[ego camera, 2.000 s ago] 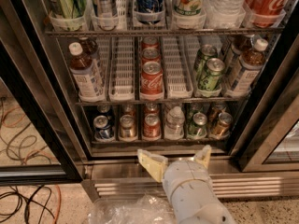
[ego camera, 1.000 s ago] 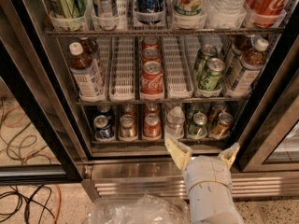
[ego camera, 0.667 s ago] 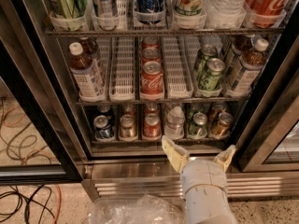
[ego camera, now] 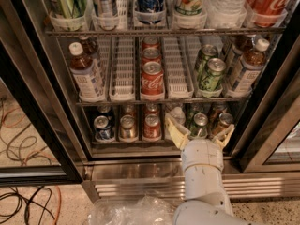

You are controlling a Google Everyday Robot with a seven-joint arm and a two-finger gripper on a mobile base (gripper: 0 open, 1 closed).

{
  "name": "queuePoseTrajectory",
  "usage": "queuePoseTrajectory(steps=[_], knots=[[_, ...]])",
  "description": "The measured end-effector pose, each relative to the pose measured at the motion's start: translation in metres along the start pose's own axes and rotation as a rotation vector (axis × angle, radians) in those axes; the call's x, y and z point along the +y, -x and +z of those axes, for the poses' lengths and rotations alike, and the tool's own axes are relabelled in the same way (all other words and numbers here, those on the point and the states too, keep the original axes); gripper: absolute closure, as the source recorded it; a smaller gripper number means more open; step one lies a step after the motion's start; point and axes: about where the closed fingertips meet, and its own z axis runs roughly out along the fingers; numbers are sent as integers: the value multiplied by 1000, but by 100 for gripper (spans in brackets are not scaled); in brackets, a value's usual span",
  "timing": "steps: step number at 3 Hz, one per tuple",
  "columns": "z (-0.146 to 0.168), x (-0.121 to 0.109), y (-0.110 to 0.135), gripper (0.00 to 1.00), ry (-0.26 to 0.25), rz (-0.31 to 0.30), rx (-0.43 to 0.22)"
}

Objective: Pick green can from middle shelf of fridge

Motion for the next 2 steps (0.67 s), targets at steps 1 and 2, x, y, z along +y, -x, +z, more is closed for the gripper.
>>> queuePoseTrajectory(steps=[1,2], knots=[[0,-4,8,0,-13,2,-43],[0,-4,8,0,-13,2,-43]])
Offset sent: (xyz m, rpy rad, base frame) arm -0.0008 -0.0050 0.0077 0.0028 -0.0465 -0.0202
